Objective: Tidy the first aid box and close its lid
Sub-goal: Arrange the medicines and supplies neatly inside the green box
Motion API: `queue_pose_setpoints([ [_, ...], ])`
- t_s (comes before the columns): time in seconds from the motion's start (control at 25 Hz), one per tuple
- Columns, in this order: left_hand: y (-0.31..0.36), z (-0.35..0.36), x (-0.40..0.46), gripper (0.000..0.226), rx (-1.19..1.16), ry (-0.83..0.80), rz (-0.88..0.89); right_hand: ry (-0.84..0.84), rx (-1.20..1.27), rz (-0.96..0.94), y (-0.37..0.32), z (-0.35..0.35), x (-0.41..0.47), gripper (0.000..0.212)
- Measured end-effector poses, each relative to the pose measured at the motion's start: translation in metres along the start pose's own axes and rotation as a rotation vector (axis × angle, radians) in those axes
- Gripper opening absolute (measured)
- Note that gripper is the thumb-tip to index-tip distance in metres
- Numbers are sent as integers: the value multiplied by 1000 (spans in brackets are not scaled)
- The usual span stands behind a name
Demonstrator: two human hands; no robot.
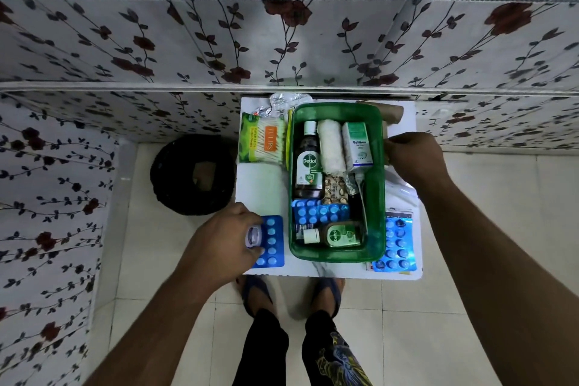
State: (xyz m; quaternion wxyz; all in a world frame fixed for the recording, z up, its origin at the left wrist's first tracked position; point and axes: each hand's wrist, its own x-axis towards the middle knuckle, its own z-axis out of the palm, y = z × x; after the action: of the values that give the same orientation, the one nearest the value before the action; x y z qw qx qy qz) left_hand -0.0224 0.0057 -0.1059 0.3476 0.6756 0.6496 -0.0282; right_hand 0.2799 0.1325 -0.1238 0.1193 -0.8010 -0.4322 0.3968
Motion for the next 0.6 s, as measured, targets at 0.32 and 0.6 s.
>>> queue_pose_setpoints([
  [0.32,108,-41,13,41,-119,198,165,62,122,13,-4,-9,-4,42],
  [0.6,135,23,52,24,113,-119,180,189,336,-5,6,-45,-32,26],
])
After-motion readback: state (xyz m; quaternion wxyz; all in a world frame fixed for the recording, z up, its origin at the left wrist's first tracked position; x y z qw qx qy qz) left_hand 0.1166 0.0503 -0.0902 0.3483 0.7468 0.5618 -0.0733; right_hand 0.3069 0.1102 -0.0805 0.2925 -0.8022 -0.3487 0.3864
